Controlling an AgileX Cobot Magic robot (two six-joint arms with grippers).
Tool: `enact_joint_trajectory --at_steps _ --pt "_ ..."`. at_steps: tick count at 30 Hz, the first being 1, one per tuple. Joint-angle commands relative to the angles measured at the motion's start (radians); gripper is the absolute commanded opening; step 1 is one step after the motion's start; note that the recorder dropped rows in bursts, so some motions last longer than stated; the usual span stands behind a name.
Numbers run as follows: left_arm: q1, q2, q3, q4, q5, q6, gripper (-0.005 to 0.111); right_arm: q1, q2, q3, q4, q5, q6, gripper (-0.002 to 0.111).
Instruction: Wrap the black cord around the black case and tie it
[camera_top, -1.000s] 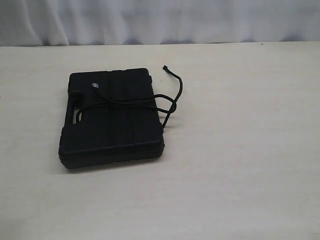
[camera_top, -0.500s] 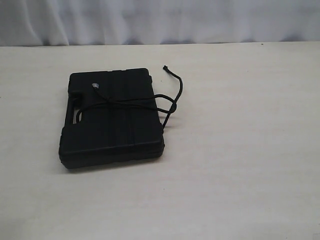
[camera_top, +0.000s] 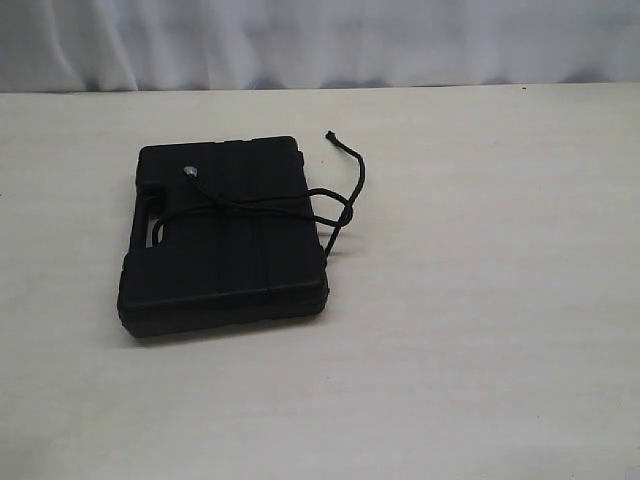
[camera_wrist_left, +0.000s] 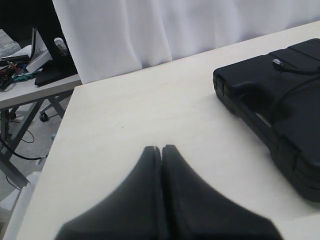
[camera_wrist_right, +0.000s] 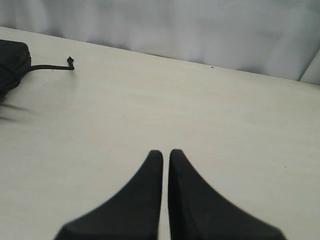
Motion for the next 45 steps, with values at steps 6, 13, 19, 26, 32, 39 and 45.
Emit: enact_joint_trajectory --at_steps 6,13,19,26,32,39,45 --pt "0.005 -0.002 0.003 -0.001 -0.008 -0.007 0.000 -0.008 -0.005 0.004 0.031 0.006 -0.016 0.004" --pt "0.005 -0.002 0.003 -0.001 -0.008 -0.007 0.000 -0.008 -0.005 0.004 0.031 0.006 -0.029 0.004" --pt "0.005 -0.002 0.003 -0.001 -0.008 -0.007 0.000 -0.008 -0.005 0.004 0.036 0.006 -0.029 0.004" --pt "0.005 -0.002 0.003 0.001 -0.008 -0.007 0.000 -0.008 -0.005 0.004 0.043 0.006 0.055 0.004" --pt "0.005 -0.002 0.003 0.001 -0.008 -0.007 0.000 -0.008 -0.005 0.004 0.043 0.006 0.068 0.004" --pt "0.005 -0.002 0.003 0.001 -0.008 -0.007 0.000 -0.008 -0.005 0.004 0.043 0.006 0.091 0.004" --pt "0.005 -0.002 0.003 0.001 -0.008 -0.007 0.000 -0.008 -0.005 0.004 0.043 0.006 0.091 0.004"
